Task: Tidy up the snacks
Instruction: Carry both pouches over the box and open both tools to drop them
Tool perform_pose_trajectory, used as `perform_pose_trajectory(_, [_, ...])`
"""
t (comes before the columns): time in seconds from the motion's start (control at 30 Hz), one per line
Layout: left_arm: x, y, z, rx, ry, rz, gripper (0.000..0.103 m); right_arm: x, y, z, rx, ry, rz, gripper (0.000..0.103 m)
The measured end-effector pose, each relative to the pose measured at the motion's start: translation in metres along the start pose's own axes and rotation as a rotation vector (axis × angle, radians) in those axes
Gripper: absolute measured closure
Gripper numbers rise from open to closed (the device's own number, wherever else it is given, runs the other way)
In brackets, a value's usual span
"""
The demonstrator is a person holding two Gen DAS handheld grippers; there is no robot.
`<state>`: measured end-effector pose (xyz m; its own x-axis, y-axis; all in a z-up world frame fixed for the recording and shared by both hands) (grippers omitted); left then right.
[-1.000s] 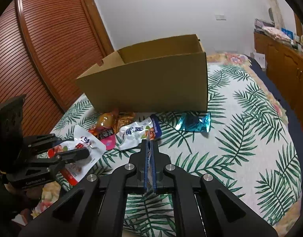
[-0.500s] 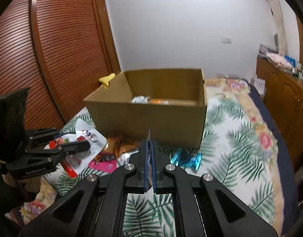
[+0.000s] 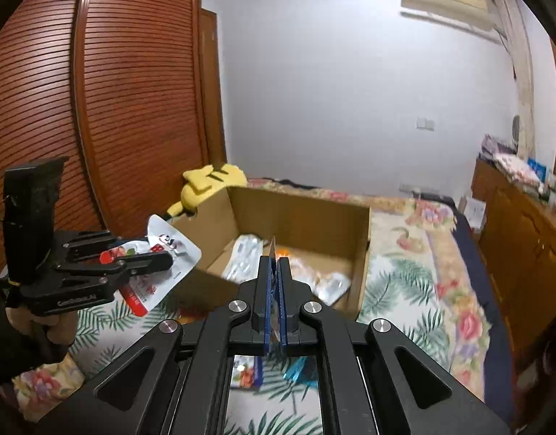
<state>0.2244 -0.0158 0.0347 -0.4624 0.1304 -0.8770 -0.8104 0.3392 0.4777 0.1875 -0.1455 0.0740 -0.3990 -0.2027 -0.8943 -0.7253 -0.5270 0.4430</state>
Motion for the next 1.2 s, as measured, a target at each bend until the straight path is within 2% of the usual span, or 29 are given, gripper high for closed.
perform_pose_trajectory(0.27, [-0.026,-0.026,0.021,-0.039,-0.001,-0.024,0.081,-0.031,-0.022,-0.007,0.009,0.045,-0.034,0.102])
perform_pose_trajectory(0.5, [-0.029,-0.052,0.035,-0.081,0.003,-0.003,0.081,-0.042,-0.048,-0.014,0.023,0.060,-0.041,0.102])
perform_pose_trajectory(0.87, [-0.021,-0.090,0.045,-0.101,0.022,0.068,0.080,-0.032,-0.088,-0.018,-0.007,0.027,0.011,0.102])
perform_pose_trajectory(1.2, [-0.015,-0.100,0.046,-0.104,0.046,0.114,0.077,-0.007,-0.120,-0.012,-0.043,-0.010,0.092,0.102])
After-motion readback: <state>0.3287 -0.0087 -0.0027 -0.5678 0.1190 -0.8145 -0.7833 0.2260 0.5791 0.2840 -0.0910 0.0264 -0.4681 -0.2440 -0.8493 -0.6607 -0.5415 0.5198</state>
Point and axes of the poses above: each gripper's, at about its wrist camera, not at the fingertips, and y roughly against the way its jaws point, z to its left, x to its underside, the point moved 4 cm from there along -y, roughly the way its jaws point, and after that the axes turned 5 degrees about -x, right-handed, at the moved point
